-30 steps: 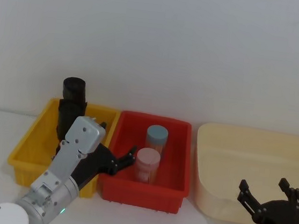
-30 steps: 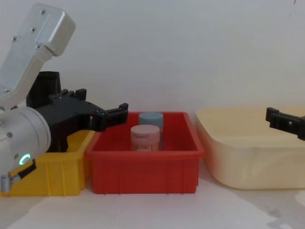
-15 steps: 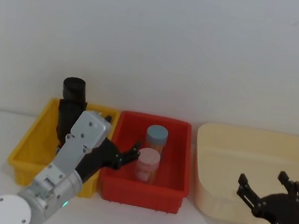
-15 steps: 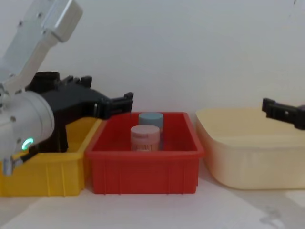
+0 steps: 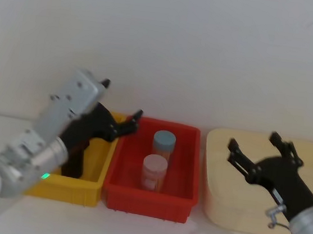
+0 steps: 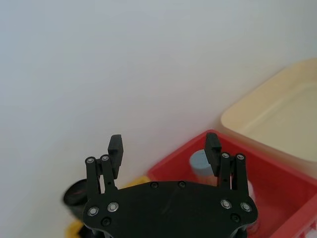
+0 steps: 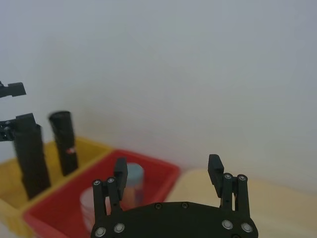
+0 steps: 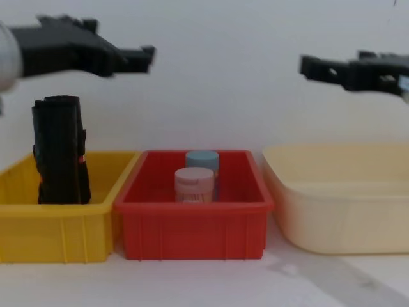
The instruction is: Pick up the garbage bag with the one hand and transfer it to the other hand.
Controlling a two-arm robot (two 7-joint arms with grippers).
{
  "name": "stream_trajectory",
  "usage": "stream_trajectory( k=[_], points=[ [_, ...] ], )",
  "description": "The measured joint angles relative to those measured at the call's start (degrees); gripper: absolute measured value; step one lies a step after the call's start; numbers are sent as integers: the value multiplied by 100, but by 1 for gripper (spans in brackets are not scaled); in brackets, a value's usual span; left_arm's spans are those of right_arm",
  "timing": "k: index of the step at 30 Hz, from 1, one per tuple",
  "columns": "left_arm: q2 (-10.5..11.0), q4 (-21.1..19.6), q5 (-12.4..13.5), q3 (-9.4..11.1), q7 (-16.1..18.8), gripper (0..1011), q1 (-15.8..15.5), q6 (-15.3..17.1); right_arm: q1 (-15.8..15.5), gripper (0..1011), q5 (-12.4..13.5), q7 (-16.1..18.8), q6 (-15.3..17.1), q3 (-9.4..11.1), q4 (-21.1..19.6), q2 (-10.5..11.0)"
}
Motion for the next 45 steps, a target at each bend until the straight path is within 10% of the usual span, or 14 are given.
stream_trajectory(
  k=[18,26,45],
  points=[
    [1098,-1054,-1085,-2178,-884,1002,1720,386,1280,1002,53,548,801,-957,778,-567],
    [1217,-811,-1255,-2327,-1266,1002,1837,159,1687,1002,-29,694,1002,-1292,1304,-761],
    [950,154,-1169,-1922,-1554,1001,1259,-333,1976,1002,-240,850,1299,-1561,1966,-818]
  ],
)
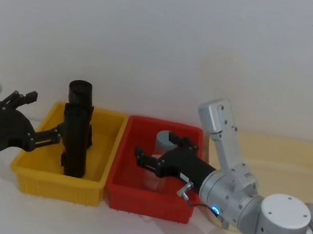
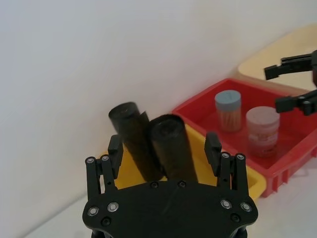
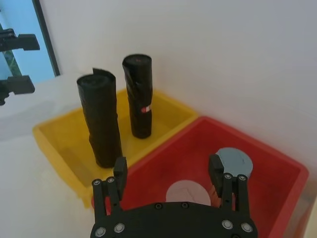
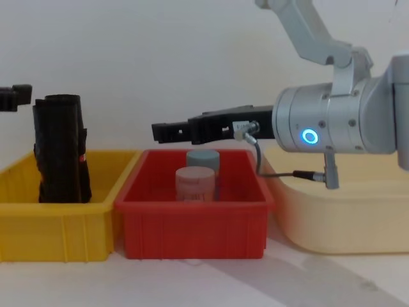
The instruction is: Pick up the garbage bag with the one hand and transfer it to the other hand.
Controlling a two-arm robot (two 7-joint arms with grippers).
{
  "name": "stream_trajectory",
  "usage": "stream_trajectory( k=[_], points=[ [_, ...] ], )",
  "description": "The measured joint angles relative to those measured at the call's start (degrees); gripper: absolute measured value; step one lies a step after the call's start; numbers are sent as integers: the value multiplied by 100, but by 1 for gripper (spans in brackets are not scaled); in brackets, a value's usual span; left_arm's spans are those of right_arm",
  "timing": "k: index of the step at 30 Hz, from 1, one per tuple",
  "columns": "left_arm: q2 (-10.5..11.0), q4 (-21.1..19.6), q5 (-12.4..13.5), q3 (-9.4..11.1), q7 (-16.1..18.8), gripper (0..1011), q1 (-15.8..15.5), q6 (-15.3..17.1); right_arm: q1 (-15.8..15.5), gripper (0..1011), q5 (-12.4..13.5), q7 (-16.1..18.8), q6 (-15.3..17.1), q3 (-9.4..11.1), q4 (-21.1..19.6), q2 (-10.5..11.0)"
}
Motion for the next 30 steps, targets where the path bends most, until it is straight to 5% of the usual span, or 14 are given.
stream_trajectory(
  k=[14,30],
  points=[
    [-291,602,-171,67,-63,1001,-235,-14,-56,1002,-25,20,56,67,175,-1],
    [-742,1537,-394,538,-344,1002,-888,-28,-120,1002,7,45,71,190,306,-3]
  ],
)
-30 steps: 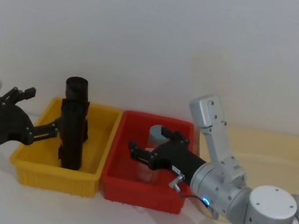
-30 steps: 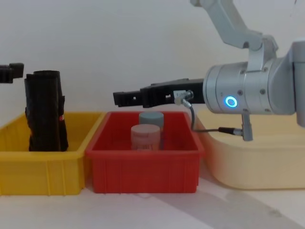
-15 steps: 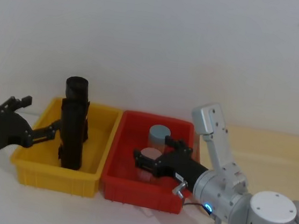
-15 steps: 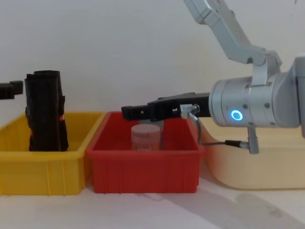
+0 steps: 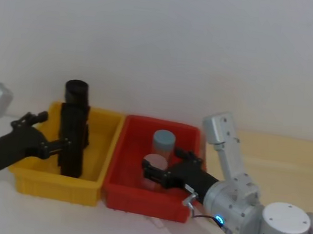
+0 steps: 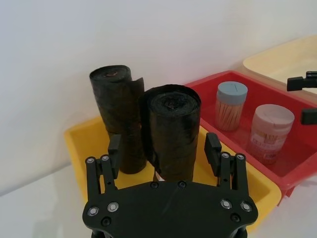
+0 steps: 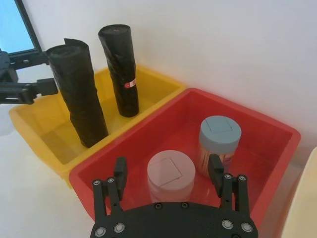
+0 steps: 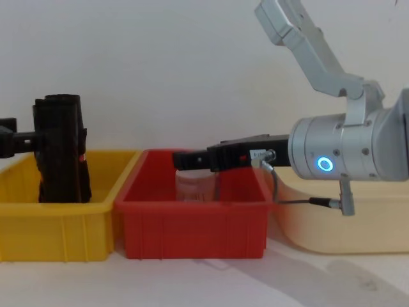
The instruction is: Pick up the garbage bag with the one hand and transfer it to the other hand.
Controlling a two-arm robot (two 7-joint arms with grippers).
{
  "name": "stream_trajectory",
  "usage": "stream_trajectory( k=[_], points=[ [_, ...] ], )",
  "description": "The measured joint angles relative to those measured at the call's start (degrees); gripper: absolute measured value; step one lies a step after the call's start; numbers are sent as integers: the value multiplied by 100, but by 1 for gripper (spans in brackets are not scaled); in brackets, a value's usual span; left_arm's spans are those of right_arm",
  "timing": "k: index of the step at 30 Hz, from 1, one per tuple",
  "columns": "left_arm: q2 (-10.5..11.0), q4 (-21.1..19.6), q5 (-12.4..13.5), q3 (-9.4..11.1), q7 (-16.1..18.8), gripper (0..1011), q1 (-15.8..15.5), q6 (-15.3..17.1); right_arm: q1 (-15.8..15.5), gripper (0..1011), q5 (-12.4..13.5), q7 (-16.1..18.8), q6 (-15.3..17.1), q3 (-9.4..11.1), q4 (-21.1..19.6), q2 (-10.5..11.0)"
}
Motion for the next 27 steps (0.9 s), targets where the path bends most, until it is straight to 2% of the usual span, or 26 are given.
stream_trajectory(
  k=[14,27],
  points=[
    [-196,574,1,331,-90,1002,-536,-40,110,1002,69,91,20,-3,211,-15],
    [-256,842,0,506,-140,1002,-791,-56,321,1002,52,195,20,-113,557,-63]
  ],
)
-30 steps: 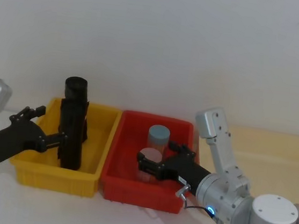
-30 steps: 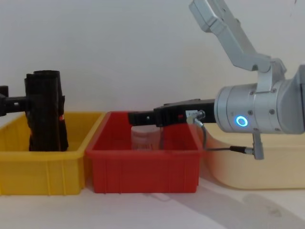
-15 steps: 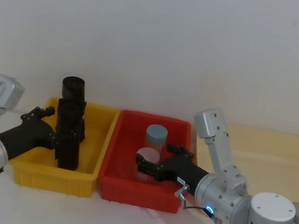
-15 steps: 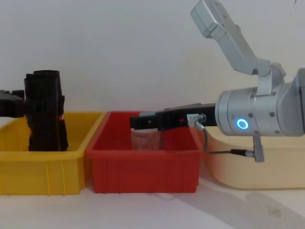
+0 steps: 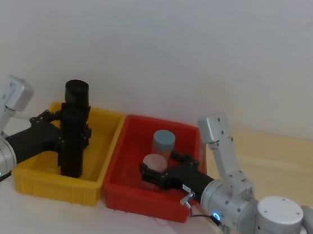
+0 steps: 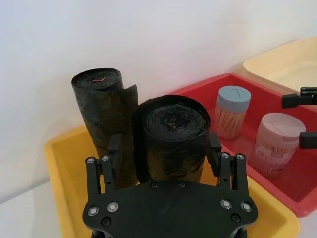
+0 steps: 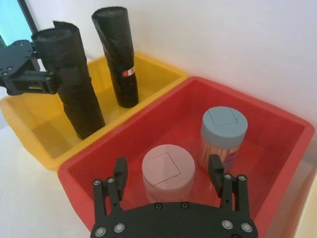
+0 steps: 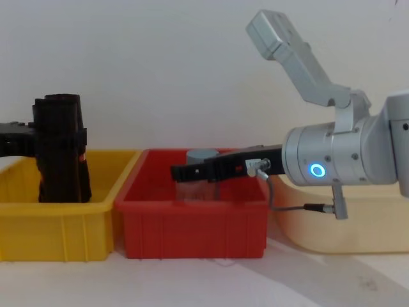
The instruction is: Pick up the garbage bag with the one hand and transfer it to the other hand.
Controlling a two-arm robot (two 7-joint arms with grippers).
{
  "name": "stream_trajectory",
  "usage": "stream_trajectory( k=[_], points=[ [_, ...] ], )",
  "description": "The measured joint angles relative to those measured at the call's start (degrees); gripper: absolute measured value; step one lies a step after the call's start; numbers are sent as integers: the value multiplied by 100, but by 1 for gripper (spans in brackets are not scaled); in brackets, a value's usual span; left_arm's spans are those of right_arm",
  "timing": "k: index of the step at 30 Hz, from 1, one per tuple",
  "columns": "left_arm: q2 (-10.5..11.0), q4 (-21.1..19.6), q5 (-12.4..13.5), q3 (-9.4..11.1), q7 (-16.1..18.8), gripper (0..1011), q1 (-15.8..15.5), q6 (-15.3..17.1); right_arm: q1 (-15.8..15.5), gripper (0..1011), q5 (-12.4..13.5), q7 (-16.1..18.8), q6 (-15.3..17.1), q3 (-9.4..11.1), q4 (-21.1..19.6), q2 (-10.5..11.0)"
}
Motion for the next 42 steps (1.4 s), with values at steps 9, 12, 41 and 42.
stream_trajectory(
  k=[9,12,41,42],
  points=[
    [-13,122,-41,81,-34,1002,-95,-36,159,1001,-99,63,-72,-72,319,-68],
    [-15,150,-50,97,-37,1002,-115,-50,192,1002,-121,77,-93,-82,381,-88],
    [-43,296,-118,178,-5,507,-222,-115,365,658,-234,145,-243,-132,721,-221],
    [-43,297,-118,178,-4,497,-223,-116,366,658,-235,146,-244,-132,723,-222]
  ],
)
